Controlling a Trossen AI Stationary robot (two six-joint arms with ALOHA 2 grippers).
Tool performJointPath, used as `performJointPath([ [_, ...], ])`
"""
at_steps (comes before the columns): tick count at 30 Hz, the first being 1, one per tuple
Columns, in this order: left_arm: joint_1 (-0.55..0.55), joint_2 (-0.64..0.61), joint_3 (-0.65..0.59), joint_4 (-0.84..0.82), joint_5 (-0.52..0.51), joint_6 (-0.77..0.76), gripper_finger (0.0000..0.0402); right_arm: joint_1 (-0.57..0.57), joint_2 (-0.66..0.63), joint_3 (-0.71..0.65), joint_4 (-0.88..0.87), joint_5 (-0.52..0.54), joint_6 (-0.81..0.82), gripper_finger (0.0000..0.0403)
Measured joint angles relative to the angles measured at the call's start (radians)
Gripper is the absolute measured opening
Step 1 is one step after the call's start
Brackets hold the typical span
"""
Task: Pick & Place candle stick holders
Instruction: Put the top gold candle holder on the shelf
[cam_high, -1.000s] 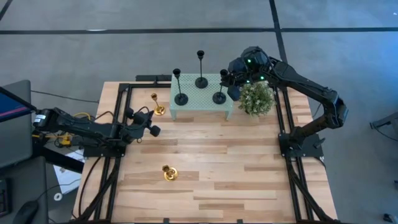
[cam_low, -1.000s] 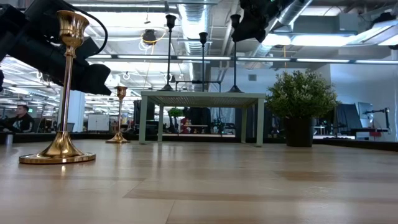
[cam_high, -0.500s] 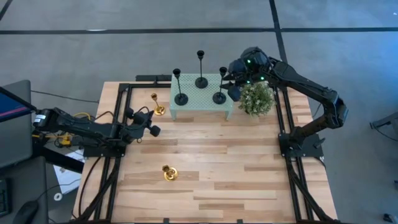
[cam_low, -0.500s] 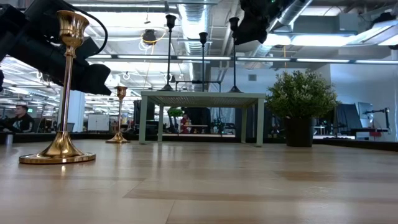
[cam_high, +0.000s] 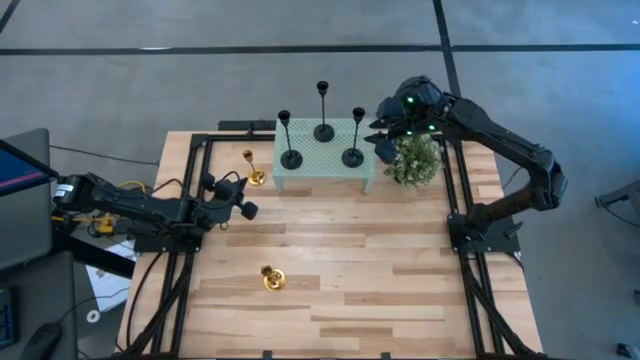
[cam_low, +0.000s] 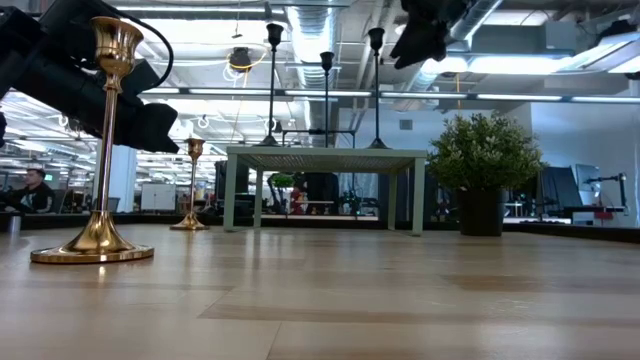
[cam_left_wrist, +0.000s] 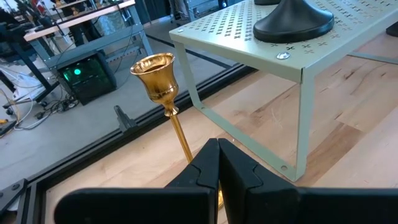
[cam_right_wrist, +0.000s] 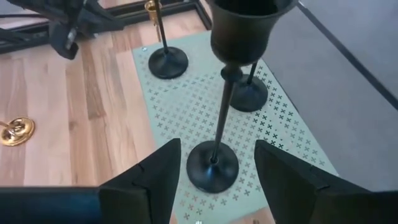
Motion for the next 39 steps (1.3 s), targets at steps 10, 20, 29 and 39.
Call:
performJointPath([
  [10, 0.000, 0.000, 0.000, 0.000, 0.000, 0.000, 0.0004, 0.027, -0.122, 0.000, -0.135, -0.005, 0.143, 0.0173],
  [20, 0.000, 0.000, 0.000, 0.000, 0.000, 0.000, 0.0004, 0.217, -0.196, 0.000, -0.285, 0.017, 0.193, 0.0075],
  [29, 0.000, 0.000, 0.000, 0.000, 0.000, 0.000, 0.0004, 0.419, -0.301, -0.040, -0.259, 0.258, 0.147, 0.0006],
  [39, 0.000, 0.000, 0.000, 0.000, 0.000, 0.000, 0.0004, 0.528, -0.550, -0.503, 0.177, 0.286, 0.135, 0.0002],
])
